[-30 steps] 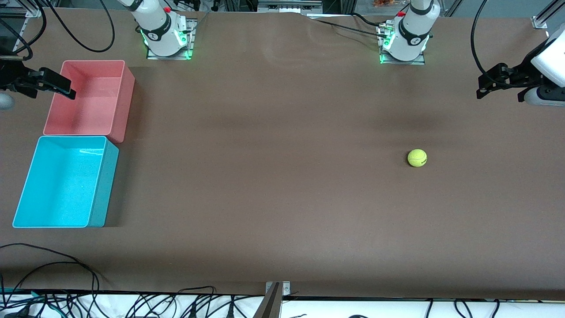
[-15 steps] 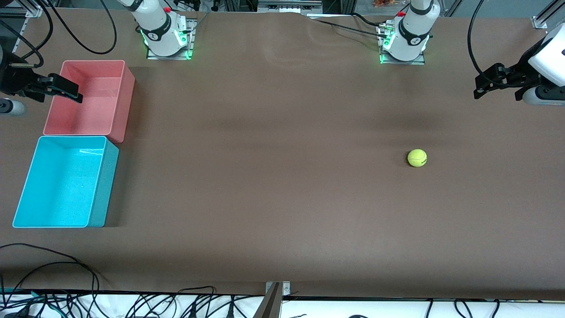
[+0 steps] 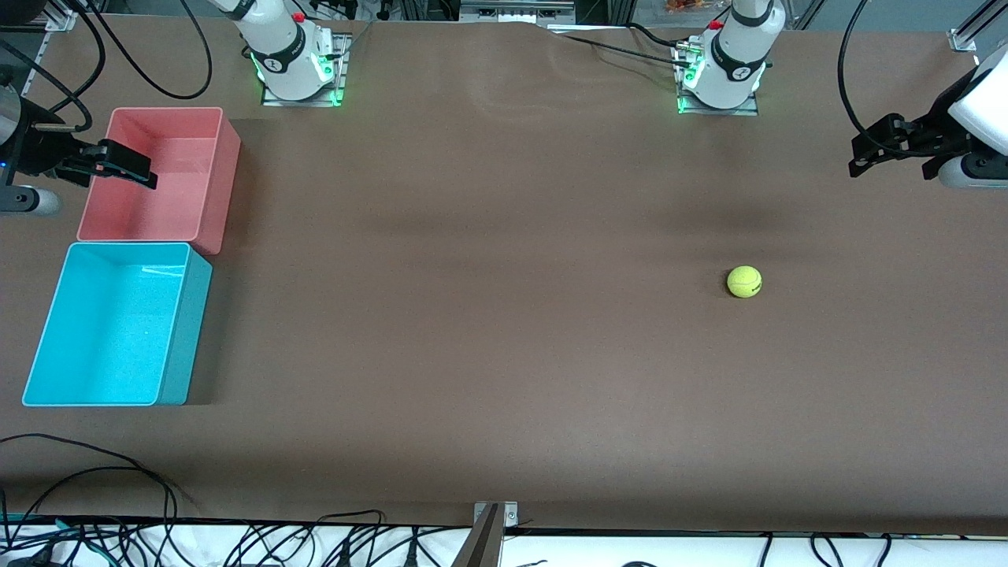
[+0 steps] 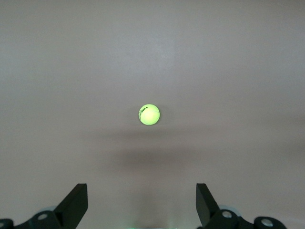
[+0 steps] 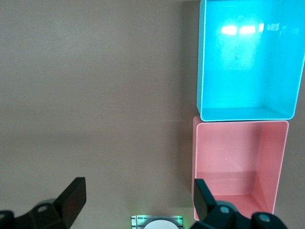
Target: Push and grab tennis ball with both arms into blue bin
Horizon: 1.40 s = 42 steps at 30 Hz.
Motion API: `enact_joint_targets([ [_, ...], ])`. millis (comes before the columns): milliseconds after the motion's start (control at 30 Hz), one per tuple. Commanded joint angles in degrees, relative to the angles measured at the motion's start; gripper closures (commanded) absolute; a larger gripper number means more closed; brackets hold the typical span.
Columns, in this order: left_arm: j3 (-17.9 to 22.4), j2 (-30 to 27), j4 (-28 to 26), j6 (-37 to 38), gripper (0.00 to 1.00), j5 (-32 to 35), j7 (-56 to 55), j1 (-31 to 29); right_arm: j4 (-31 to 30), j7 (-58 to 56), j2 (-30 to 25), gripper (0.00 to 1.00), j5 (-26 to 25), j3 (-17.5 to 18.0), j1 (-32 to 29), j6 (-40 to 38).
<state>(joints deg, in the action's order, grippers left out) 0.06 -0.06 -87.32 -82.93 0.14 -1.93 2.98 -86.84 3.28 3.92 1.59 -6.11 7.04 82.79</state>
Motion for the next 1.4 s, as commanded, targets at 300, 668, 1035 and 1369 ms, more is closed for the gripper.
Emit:
enact_joint_targets([
  [300,-0.24,-2.84,-16.82,-15.93,0.0,0.65,0.0,-1.57,1.77,1.29,1.27,0.0,-0.35,-0.05,0.25,-0.7],
  [668,-0.15,-2.58,-27.19,-26.65,0.0,0.74,0.78,-3.06,1.77,1.37,1.62,0.0,-0.27,-0.05,0.25,-0.7],
  [1035,-0.06,-2.58,-34.41,-34.75,0.53,0.74,12.83,-4.21,1.77,1.46,2.32,0.0,-0.09,0.04,0.43,-0.7],
  [1369,-0.06,-2.23,-36.25,-34.93,1.0,0.83,34.44,-5.17,1.77,1.37,2.32,0.0,-0.09,-0.05,0.34,-0.7],
])
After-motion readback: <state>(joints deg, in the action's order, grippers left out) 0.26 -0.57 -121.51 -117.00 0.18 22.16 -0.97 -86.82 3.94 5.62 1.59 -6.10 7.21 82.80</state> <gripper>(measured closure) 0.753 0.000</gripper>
